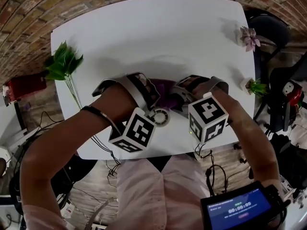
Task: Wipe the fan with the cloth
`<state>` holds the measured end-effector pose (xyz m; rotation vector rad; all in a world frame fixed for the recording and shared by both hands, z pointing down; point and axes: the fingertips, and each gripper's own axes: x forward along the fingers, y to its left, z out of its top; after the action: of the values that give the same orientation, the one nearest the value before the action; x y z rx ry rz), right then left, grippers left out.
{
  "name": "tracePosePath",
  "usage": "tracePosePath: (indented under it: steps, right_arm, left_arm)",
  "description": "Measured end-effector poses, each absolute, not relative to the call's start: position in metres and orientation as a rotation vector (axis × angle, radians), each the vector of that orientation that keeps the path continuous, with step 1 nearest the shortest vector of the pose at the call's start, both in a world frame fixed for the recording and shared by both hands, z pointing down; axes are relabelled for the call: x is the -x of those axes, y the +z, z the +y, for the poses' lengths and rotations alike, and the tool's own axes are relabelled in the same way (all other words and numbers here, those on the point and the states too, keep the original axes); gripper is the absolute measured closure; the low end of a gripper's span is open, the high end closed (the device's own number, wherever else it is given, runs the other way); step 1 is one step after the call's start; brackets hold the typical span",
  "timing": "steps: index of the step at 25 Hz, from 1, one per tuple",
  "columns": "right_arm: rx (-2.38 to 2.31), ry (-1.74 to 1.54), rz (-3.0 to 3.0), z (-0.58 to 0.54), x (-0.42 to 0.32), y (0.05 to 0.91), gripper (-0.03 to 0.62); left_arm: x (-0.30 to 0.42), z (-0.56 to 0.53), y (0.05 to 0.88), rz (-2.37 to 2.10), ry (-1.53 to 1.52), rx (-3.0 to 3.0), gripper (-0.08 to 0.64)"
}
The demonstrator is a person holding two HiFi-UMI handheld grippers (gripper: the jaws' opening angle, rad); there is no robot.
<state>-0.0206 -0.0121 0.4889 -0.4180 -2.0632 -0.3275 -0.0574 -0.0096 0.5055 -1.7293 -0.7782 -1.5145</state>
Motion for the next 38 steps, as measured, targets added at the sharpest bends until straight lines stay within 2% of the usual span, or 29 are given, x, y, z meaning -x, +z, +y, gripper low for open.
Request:
tracePosePath:
  steps: [5,26,38]
  right_arm:
    - [0.457,-0.374,-2.025,-0.009,0.018,0.488,0.472]
    - [0.138,-0.119,-2.08,0.008,-0.019,0.489,0.479]
    - [-0.133,0.114,-2.163,0.011,-0.001,0.488,0.479]
  left_arm:
    - [0.057,-0.01,0.507,-0.754,-1.558,1.727,0.367]
    - [0.059,-0.025,0.505,-0.463,-1.77,2.017,0.367]
    - [0.071,-0.039,0.507,-0.061,-2.032,2.335,0.367]
